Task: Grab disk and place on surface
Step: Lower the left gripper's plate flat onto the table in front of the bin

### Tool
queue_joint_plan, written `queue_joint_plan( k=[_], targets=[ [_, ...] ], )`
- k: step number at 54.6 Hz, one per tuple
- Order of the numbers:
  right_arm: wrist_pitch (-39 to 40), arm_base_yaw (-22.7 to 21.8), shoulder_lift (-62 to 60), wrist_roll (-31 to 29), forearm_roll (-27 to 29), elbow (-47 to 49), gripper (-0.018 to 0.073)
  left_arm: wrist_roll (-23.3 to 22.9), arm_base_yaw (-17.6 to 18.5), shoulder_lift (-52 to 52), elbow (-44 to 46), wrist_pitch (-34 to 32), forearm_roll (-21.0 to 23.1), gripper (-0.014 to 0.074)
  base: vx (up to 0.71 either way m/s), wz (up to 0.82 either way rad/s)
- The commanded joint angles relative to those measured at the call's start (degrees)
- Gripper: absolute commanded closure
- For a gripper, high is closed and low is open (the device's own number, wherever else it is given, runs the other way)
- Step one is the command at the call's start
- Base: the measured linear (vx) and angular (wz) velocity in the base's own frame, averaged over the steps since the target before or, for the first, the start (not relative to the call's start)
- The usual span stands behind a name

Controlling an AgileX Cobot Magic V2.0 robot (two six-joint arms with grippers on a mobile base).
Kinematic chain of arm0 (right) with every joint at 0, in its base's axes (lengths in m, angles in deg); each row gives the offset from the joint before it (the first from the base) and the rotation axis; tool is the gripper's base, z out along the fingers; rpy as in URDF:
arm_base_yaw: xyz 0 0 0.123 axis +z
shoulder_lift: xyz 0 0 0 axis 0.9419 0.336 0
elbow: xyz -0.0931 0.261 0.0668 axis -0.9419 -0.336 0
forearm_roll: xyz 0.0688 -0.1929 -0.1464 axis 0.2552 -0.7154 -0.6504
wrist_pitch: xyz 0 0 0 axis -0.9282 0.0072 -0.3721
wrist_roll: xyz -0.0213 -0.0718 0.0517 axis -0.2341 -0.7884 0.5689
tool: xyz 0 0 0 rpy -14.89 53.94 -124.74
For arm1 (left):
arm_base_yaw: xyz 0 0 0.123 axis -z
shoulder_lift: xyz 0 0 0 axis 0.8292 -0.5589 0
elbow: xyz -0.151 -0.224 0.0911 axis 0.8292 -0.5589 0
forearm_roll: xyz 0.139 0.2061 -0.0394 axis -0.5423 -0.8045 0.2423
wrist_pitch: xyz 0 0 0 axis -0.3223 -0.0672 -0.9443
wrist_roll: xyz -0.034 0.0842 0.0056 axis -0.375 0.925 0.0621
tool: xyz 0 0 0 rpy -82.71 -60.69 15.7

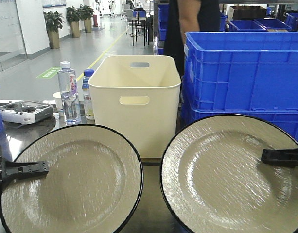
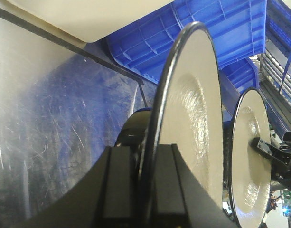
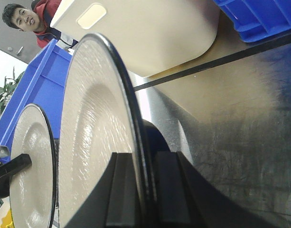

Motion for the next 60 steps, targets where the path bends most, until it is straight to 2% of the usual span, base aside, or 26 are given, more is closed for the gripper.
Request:
queue_joint_plan(
  k=[1, 16, 23, 29, 33, 37, 44, 48, 55, 60],
  targets=[
    [-0.02, -0.35, -1.74, -0.12, 7.49, 1.74, 0.0568, -0.87, -0.01, 2.21, 1.63, 5.13, 8.19, 0.0598, 0.00, 0.00],
    [0.16, -0.35, -1.74, -0.12, 7.54, 1.74, 0.0568, -0.87, -0.01, 2.21, 1.63, 5.13, 8.26, 0.0598, 0.00, 0.00],
    [0.56, -0.35, -1.74, -0.17, 9.56, 1.74, 0.0568, -0.87, -0.01, 2.09, 1.63, 3.68, 8.25, 0.0596, 0.00, 0.00],
    [0.69, -0.35, -1.74, -0.84, 9.68, 1.74, 0.0568, -0.95, 1.04, 1.40, 1.63, 3.47, 8.25, 0.0596, 0.00, 0.00],
    [0.64, -0.35, -1.74, -2.24, 9.68, 1.74, 0.0568, 0.11, 3.27, 0.18, 1.63, 2.60, 8.19, 0.0596, 0.00, 0.00],
    [0.44, -0.35, -1.74, -2.84, 10.47, 1.74, 0.0568, 1.71, 6.23, -1.18, 1.63, -1.23, 8.24, 0.0596, 0.00, 0.00],
    [0.05, -0.57, -1.74, -3.88, 14.94, 1.74, 0.0568, 1.89, 12.36, -3.45, 1.69, -10.21, 9.69, 0.0596, 0.00, 0.00],
    [-0.29, -0.57, -1.74, -4.80, 18.11, 1.74, 0.0568, 4.30, 15.91, -5.45, 1.73, -13.12, 13.11, 0.0596, 0.00, 0.00],
    [-1.03, -0.57, -1.74, -6.46, 22.40, 1.74, 0.0568, 4.44, 21.60, -9.61, 4.87, -16.66, 13.06, 0.0596, 0.00, 0.00],
    [-1.19, -0.57, -1.74, -6.46, 23.21, 1.74, 0.0568, 4.23, 25.16, -12.40, 8.26, -20.47, 13.06, 0.0595, 0.00, 0.00]
  ],
)
